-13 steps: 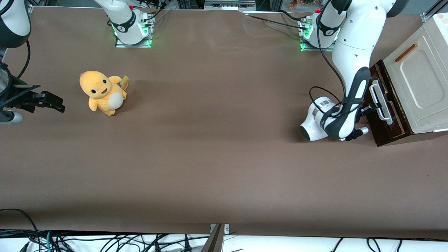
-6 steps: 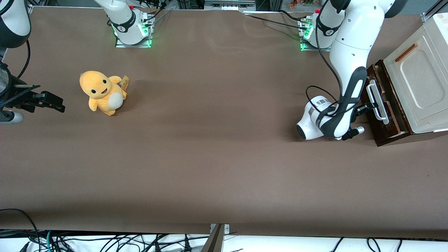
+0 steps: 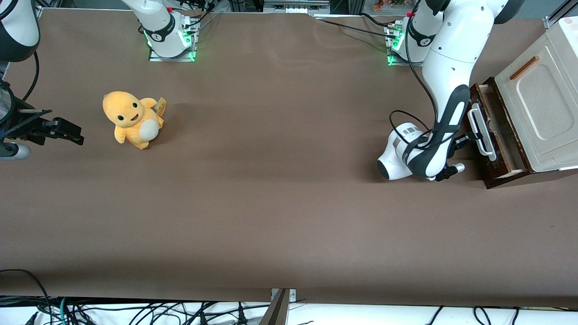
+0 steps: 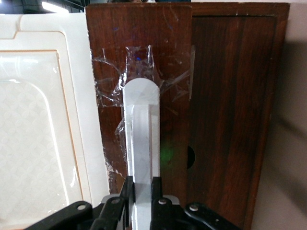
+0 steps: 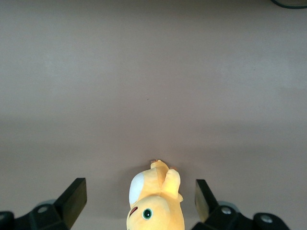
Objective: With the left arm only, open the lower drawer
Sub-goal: 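Keep pulling the drawer out of the cabinet with the left gripper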
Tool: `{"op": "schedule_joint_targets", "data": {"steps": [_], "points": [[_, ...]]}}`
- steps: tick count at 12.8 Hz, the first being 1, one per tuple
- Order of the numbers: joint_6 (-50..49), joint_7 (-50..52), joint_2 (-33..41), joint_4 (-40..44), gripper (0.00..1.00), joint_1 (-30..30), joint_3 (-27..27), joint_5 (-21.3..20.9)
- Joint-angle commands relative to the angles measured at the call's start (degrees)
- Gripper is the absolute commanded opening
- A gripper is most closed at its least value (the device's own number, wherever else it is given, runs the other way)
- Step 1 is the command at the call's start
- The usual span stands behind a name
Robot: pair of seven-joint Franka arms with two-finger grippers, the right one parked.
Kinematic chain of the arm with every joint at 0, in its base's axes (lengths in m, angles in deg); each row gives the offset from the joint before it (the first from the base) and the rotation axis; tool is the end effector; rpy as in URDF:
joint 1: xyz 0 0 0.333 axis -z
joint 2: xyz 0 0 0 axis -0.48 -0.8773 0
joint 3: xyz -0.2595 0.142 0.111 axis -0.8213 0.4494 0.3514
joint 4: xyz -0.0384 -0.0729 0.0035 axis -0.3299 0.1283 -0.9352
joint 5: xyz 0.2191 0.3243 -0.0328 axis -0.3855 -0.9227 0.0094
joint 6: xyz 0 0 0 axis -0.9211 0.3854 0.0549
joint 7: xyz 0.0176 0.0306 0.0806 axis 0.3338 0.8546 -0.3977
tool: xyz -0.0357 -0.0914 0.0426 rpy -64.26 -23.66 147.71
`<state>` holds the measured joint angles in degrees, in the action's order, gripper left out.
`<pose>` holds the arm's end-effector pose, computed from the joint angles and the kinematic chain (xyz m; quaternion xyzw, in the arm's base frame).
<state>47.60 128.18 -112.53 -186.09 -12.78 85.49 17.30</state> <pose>0.5389 -0.0599 0.1582 -0.7159 -0.1281 0.1413 0.6716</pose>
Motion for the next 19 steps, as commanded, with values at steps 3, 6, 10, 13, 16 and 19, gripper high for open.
{"op": "schedule_joint_targets", "data": {"steps": [3, 6, 10, 13, 16, 19], "points": [[-1.54, 0.05, 1.01, 1.50, 0.16, -0.09, -0.84, 2.39], [-1.80, 0.13, 0.92, 1.59, 0.16, -0.35, -1.97, 2.74], [-2.33, 0.22, 0.92, 1.68, 0.16, -0.35, -2.42, 2.83], [-2.51, 0.22, 0.92, 1.68, 0.16, -0.35, -2.51, 2.83], [-2.51, 0.22, 1.01, 1.85, 0.16, -0.27, -2.60, 3.62], [-3.03, 0.22, 0.92, 2.38, 0.16, -0.26, -3.12, 3.62]]}}
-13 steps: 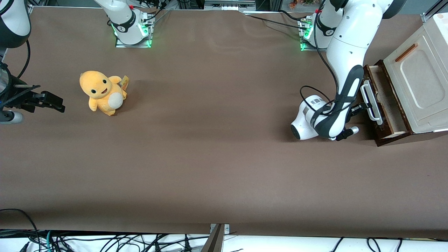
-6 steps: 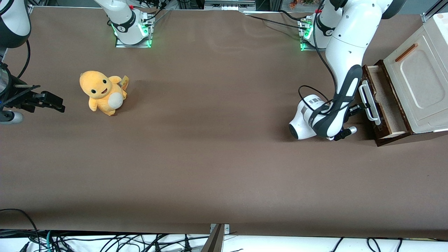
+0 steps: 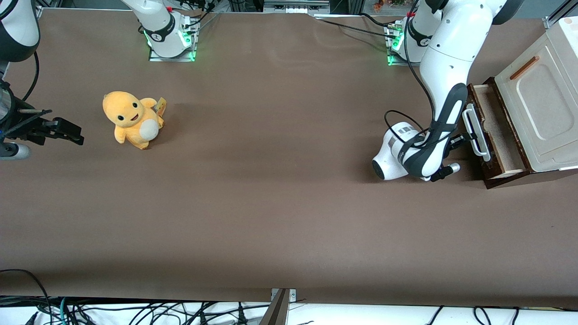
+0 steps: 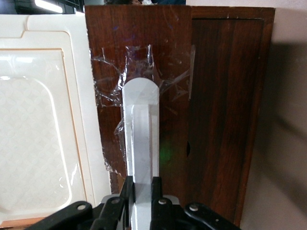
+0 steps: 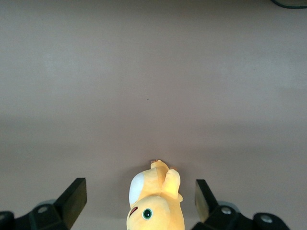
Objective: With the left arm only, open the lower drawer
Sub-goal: 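Keep pulling the drawer out of the cabinet with the left gripper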
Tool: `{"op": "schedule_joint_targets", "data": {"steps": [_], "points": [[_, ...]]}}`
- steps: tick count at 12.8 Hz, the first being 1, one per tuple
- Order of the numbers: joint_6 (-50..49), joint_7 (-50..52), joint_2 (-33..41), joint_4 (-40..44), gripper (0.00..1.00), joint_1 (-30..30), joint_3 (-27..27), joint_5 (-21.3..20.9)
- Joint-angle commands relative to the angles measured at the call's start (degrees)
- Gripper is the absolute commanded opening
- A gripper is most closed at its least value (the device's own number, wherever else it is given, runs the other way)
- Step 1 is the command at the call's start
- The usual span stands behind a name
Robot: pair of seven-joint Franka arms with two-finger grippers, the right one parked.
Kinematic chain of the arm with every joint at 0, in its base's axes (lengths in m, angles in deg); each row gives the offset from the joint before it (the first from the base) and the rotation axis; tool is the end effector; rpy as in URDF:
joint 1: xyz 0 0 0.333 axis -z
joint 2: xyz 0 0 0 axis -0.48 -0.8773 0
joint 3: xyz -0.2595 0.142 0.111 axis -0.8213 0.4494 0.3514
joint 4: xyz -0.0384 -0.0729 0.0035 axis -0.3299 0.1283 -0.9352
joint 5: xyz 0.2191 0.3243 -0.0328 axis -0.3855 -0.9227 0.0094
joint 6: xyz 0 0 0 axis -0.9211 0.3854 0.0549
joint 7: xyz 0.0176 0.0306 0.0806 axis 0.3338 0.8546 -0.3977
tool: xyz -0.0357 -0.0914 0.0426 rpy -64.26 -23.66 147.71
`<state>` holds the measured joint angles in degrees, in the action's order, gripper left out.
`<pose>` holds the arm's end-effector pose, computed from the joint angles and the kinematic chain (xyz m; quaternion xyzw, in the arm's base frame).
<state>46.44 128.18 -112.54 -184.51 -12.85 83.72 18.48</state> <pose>0.5417 -0.0772 0.1640 -0.7241 -0.1313 0.1416 0.6621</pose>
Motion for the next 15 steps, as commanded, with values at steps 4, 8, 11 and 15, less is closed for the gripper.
{"op": "schedule_joint_targets", "data": {"steps": [4, 8, 11, 15], "points": [[-2.32, 0.40, 0.92, 1.33, 0.16, -0.27, -1.53, 2.53], [-2.41, 0.49, 0.92, 1.59, 0.16, -0.10, -1.62, 3.50], [-2.41, 0.49, 0.92, 1.68, 0.16, -0.01, -1.62, 3.59], [-2.93, 0.84, 0.92, 1.68, 0.16, -0.19, -2.76, 3.59]]}}
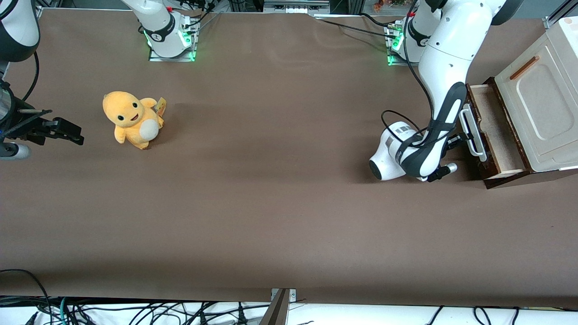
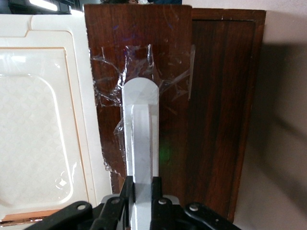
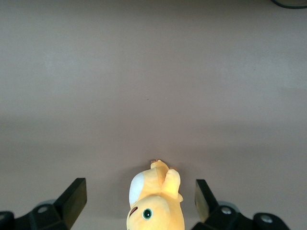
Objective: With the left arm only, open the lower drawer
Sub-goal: 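Keep pulling the drawer out of the cabinet with the left gripper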
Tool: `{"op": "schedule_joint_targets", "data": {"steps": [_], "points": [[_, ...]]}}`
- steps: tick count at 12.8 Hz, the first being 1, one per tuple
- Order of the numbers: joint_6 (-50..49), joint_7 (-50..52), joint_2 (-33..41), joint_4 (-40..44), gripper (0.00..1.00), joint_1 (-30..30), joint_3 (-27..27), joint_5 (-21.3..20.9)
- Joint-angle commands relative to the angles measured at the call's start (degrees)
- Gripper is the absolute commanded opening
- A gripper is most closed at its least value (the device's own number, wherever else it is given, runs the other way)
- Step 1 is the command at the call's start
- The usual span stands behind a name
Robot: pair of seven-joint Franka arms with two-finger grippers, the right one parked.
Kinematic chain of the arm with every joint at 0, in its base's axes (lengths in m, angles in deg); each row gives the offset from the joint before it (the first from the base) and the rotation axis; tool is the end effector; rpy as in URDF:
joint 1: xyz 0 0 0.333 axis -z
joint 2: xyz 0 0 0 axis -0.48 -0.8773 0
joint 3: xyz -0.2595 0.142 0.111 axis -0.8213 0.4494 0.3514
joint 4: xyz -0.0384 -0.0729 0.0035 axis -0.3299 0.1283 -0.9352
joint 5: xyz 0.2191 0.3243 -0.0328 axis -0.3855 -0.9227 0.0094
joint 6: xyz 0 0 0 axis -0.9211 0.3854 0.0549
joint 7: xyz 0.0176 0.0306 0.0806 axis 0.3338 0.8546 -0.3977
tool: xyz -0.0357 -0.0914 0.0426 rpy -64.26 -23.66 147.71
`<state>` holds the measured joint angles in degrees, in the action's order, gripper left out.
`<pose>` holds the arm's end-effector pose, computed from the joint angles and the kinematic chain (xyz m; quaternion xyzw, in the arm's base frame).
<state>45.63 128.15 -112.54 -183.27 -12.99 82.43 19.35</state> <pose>0.5440 -0.0891 0.1690 -0.7305 -0.1342 0.1422 0.6543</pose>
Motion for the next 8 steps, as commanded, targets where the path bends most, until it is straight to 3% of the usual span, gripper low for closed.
{"op": "schedule_joint_targets", "data": {"steps": [1, 4, 5, 6, 8], "points": [[-2.21, 0.95, 0.92, 0.45, 0.16, -0.05, -1.47, 2.71], [-2.29, 0.95, 0.92, 0.45, 0.18, -0.05, -1.47, 2.71], [-2.29, 0.95, 0.92, 0.45, 0.51, -0.14, -1.47, 2.71], [-2.29, 0.95, 0.84, 0.36, 0.75, -0.14, -1.47, 2.71], [-2.29, 1.04, 0.75, 0.36, 0.77, -0.40, -1.47, 2.71]]}}
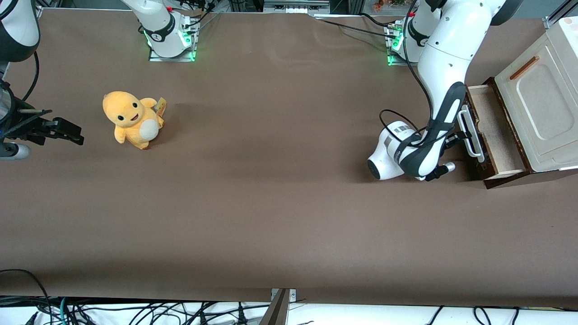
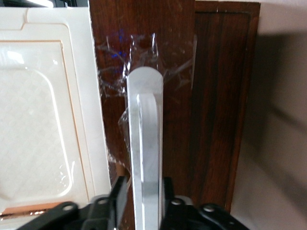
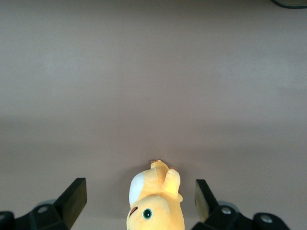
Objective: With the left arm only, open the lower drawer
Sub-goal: 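Keep pulling the drawer out of the cabinet with the left gripper, then open the left gripper to release the drawer handle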
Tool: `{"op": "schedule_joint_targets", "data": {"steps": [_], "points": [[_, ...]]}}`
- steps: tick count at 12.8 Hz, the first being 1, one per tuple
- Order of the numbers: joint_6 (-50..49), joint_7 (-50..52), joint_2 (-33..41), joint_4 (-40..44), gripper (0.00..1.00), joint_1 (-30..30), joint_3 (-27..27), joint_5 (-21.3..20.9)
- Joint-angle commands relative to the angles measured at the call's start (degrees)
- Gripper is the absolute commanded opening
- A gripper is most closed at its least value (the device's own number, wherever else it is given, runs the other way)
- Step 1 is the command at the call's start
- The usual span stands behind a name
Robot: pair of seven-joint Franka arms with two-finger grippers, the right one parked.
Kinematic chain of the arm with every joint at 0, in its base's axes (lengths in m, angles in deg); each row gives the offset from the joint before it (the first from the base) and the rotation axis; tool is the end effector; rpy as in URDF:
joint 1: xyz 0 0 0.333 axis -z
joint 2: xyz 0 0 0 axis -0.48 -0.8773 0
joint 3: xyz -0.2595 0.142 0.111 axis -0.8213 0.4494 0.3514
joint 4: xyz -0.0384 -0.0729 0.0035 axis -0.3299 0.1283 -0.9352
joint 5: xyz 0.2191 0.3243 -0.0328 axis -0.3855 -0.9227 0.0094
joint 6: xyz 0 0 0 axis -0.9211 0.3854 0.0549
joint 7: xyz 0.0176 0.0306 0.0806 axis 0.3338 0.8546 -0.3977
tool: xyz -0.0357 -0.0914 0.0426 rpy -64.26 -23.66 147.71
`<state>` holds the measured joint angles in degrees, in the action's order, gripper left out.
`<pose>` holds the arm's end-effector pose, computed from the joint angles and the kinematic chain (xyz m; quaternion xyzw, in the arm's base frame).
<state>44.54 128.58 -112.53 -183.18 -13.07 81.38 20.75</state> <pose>0.5387 -0.0976 0.1690 -0.7315 -0.1368 0.1514 0.6506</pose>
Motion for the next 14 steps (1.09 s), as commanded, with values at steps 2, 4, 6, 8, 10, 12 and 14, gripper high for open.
{"op": "schedule_joint_targets", "data": {"steps": [2, 4, 6, 8, 10, 12, 14], "points": [[-1.21, 0.61, 0.48, 0.35, 0.77, -0.41, -0.42, 1.31], [-1.21, 0.53, 0.48, 0.35, 0.77, -0.33, -0.42, 1.31], [-1.21, 0.09, 0.48, 2.71, 0.77, -0.32, -1.29, 2.62], [-1.21, -0.61, 0.48, 6.22, 0.86, -0.50, -1.65, 6.48], [-1.21, -0.62, 0.48, 9.39, 0.90, -0.50, -1.73, 9.30], [-1.21, -0.79, 0.39, 13.16, 1.00, -0.50, -1.73, 12.81], [-1.21, -2.80, 0.39, 16.77, 1.00, -0.50, -1.73, 15.63]]}}
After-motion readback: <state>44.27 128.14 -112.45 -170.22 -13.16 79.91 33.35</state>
